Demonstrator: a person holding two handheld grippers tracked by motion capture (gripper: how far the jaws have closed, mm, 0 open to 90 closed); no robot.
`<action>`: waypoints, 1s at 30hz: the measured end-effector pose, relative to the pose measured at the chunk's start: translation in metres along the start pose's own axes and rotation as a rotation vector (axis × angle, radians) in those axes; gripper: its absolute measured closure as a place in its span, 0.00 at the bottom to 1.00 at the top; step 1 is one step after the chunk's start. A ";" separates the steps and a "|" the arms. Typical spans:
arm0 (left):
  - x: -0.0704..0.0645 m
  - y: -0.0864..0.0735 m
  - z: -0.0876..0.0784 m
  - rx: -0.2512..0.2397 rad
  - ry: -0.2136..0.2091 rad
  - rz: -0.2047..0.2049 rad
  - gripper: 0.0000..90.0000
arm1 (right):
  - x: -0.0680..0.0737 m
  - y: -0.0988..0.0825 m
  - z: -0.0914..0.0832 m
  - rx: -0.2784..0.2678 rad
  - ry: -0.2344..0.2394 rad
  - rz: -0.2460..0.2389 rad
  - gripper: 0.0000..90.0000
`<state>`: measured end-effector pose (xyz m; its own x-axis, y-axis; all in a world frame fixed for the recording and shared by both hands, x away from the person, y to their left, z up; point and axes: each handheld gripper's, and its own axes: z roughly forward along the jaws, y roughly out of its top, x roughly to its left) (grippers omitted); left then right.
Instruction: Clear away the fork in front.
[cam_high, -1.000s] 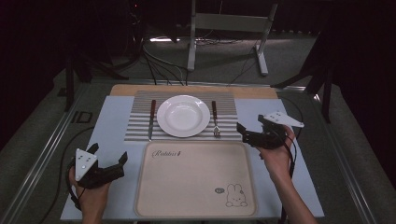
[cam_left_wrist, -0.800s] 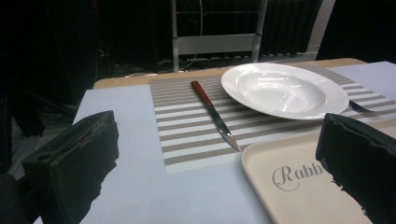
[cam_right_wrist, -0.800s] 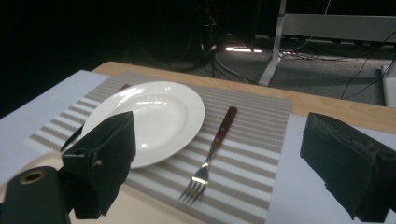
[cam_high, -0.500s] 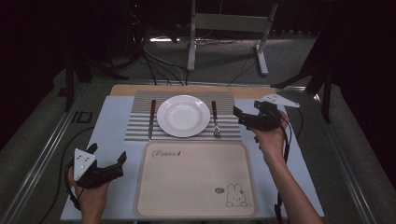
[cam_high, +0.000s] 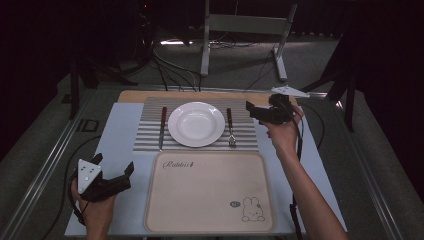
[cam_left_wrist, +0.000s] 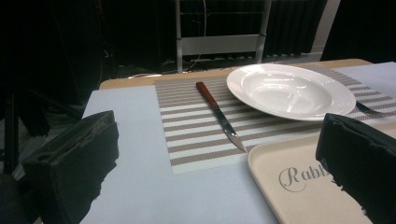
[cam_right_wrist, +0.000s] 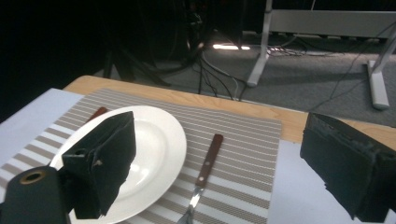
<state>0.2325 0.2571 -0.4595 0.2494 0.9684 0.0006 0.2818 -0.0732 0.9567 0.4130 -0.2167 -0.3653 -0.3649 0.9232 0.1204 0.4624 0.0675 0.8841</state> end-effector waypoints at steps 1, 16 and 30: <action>0.000 0.000 0.000 -0.001 0.000 -0.001 0.00 | -0.001 0.003 0.004 0.004 -0.006 0.009 0.12; 0.001 0.000 0.001 0.000 0.000 -0.001 0.00 | -0.002 0.023 0.041 0.045 -0.077 -0.007 0.12; 0.002 0.000 0.000 -0.004 0.002 -0.006 0.00 | 0.000 0.011 0.080 0.114 -0.097 0.000 0.12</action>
<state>0.2327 0.2592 -0.4594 0.2459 0.9693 -0.0041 0.2797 -0.0669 0.9578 0.4828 -0.1859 -0.3917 -0.2879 0.9550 0.0712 0.5529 0.1050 0.8266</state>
